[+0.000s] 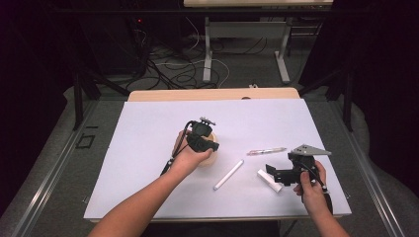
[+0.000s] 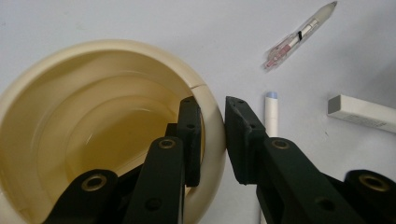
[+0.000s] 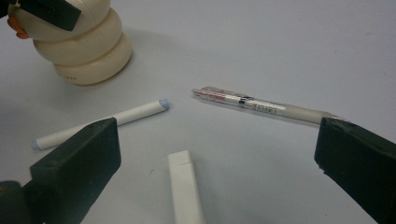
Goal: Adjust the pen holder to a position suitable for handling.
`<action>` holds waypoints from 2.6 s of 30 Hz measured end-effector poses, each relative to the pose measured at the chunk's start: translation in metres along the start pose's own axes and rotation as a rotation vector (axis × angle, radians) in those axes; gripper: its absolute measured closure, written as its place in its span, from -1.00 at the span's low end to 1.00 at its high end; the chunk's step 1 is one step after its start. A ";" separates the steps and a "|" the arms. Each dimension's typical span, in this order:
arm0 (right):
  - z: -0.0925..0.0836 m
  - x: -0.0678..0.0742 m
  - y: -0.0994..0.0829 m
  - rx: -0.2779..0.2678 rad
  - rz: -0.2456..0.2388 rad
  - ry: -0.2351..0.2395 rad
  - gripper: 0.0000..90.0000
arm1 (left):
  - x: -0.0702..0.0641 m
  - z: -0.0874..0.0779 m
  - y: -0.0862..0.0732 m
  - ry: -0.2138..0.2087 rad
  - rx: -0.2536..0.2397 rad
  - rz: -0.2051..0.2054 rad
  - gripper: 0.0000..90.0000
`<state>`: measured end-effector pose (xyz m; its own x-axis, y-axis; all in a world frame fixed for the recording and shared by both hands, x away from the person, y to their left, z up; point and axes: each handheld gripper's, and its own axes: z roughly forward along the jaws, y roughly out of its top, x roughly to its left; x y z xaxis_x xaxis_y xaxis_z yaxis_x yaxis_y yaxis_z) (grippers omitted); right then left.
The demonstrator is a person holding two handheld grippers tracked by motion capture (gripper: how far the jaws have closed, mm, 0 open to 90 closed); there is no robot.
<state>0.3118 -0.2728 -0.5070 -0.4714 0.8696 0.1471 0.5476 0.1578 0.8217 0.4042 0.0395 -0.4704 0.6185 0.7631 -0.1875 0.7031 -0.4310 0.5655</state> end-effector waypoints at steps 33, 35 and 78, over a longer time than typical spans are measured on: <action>-0.001 0.000 0.000 -0.001 0.001 -0.001 -1.00 | 0.002 -0.007 -0.009 -0.018 -0.137 0.063 0.13; -0.001 0.000 0.000 -0.001 0.000 -0.002 -1.00 | 0.004 -0.009 -0.009 -0.014 -0.149 0.072 0.11; -0.001 0.001 0.001 -0.002 -0.004 -0.004 -1.00 | -0.036 -0.036 -0.046 -0.137 -0.341 0.248 -0.64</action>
<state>0.3108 -0.2722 -0.5056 -0.4706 0.8709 0.1418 0.5443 0.1601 0.8235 0.3366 0.0498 -0.4607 0.8108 0.5758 -0.1049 0.3863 -0.3919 0.8350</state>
